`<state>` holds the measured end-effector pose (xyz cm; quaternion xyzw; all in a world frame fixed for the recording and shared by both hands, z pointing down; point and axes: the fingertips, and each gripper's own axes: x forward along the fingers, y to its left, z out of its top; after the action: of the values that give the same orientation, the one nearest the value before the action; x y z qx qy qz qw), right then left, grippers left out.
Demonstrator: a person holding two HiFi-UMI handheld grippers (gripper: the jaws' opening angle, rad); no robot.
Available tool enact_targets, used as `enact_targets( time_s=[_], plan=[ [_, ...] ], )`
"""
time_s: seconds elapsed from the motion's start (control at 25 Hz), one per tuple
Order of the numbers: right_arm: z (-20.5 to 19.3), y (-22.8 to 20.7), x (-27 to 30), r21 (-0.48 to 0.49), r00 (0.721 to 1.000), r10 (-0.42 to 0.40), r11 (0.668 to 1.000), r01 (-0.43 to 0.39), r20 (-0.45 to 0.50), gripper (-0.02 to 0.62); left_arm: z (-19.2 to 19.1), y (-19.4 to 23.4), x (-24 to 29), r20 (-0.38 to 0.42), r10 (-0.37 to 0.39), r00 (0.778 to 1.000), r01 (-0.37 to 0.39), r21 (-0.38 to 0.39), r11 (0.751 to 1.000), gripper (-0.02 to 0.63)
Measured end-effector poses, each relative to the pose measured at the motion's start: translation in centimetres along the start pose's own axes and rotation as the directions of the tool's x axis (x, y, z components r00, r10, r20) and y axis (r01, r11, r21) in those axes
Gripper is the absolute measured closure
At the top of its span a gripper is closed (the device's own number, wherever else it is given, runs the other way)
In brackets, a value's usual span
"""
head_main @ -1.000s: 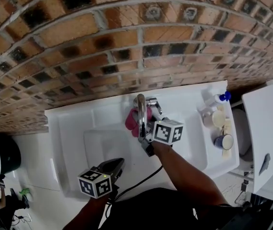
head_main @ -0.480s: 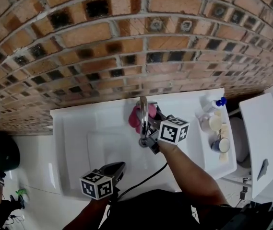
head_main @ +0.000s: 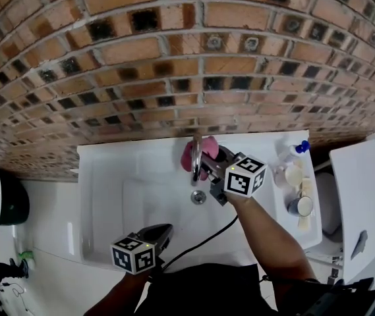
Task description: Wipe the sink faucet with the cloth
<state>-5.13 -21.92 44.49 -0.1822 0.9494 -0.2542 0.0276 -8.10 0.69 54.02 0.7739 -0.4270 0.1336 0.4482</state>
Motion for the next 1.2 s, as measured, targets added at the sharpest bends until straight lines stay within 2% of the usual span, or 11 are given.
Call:
enact_targets(
  time_s=[0.24,0.44,0.56,0.68,0.76,0.84,1.0,1.2],
  plan=[
    [0.6,1.9,-1.0,-0.131,0.995,0.089,0.987,-0.094,-0.044,0.523,-0.4,-1.5,0.1,0.039,0.030,0.999,-0.029,-0.021,0.999,0.602],
    [-0.6,3.3,-2.2,-0.280,0.980,0.136,0.944,-0.173,-0.149,0.525,-1.3,-2.6,0.4,0.064,0.050,0.997,-0.047,-0.054,0.997,0.601],
    [-1.4,3.9,-3.0,-0.412,0.967,0.121,0.887,-0.208,-0.226,0.526,-2.0,-3.5,0.7,0.074,0.051,0.996,-0.046,-0.069,0.997,0.601],
    [-1.6,4.4,-3.7,-0.549,0.950,0.084,0.800,-0.243,-0.299,0.528,-2.4,-4.2,1.0,0.083,0.045,0.996,-0.038,-0.077,0.996,0.601],
    [-1.7,4.9,-4.0,-0.613,0.943,0.058,0.747,-0.259,-0.328,0.528,-2.7,-4.4,1.0,0.089,0.039,0.995,-0.032,-0.083,0.996,0.602],
    [-1.8,5.3,-4.2,-0.646,0.941,0.040,0.717,-0.262,-0.337,0.528,-2.8,-4.6,0.9,0.094,0.034,0.995,-0.026,-0.084,0.996,0.602],
    [-2.3,5.9,-5.0,-0.670,0.934,0.001,0.696,-0.258,-0.358,0.526,-2.9,-5.0,0.5,0.098,0.017,0.995,-0.011,-0.065,0.998,0.601],
    [-2.5,6.4,-5.2,-0.685,0.945,-0.052,0.702,-0.196,-0.324,0.527,-2.8,-4.9,-0.4,0.086,-0.009,0.996,0.012,-0.033,0.999,0.602]
  ],
)
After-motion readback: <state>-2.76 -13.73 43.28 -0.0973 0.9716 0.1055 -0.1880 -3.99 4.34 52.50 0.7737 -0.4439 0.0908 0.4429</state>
